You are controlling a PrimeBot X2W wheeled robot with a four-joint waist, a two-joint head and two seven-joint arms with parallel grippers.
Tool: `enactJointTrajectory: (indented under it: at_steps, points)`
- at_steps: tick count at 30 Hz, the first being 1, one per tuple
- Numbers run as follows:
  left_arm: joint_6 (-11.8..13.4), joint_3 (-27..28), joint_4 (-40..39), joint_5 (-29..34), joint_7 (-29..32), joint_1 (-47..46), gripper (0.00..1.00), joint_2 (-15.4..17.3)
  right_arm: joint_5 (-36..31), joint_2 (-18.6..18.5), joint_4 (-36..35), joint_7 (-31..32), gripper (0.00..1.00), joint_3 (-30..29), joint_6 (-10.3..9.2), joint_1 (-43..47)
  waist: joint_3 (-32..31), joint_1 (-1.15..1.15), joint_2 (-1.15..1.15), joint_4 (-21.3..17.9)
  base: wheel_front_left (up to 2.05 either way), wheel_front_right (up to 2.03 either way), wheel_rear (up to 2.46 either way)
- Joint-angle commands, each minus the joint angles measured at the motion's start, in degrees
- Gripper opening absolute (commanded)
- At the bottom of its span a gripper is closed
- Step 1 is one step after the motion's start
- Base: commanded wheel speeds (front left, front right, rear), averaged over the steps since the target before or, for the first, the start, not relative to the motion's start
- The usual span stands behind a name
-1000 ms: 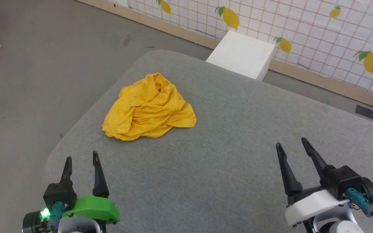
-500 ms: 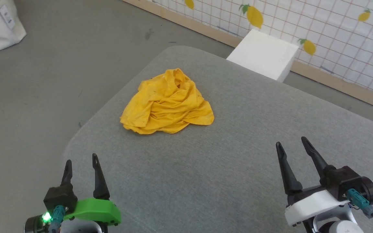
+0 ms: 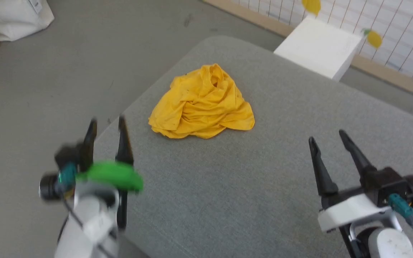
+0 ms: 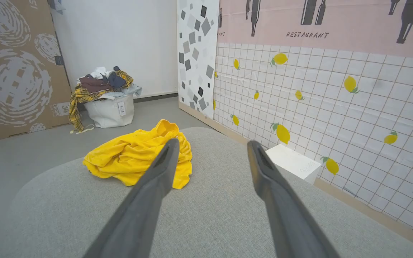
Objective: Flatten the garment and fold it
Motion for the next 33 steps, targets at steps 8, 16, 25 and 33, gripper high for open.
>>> enactJointTrajectory:
  at_steps: [8, 16, 25, 33]
  points:
    - [-8.62, -0.59, 18.74, -6.72, 12.8, -26.87, 1.0, 2.97, -3.88, -2.25, -4.9, 4.24, 1.0, 3.78, -0.1, -8.15, 19.96, 0.0, 0.0, -11.22, 0.0, 0.0, 0.0]
    - [-11.35, 0.03, 27.78, -12.52, 29.04, -37.05, 1.0, 8.01, -3.32, -4.35, -6.59, 4.43, 1.0, 4.74, -0.1, -13.19, 28.36, 0.0, 0.0, -18.17, 0.0, 0.0, 0.0]
    - [-5.41, 1.27, 33.88, -15.71, 52.37, -32.44, 1.0, 12.98, -2.36, -3.37, -4.57, 1.82, 1.0, 4.29, -0.1, -14.28, 29.9, 0.0, 0.0, -23.16, 0.0, 0.0, 0.0]
    - [-4.59, 2.52, 26.35, -15.69, 54.87, -24.44, 0.0, 18.57, -1.25, -1.41, 0.45, -2.21, 1.0, 3.43, -0.1, -13.26, 22.98, 0.0, 0.0, -25.82, 0.0, 0.0, 0.0]
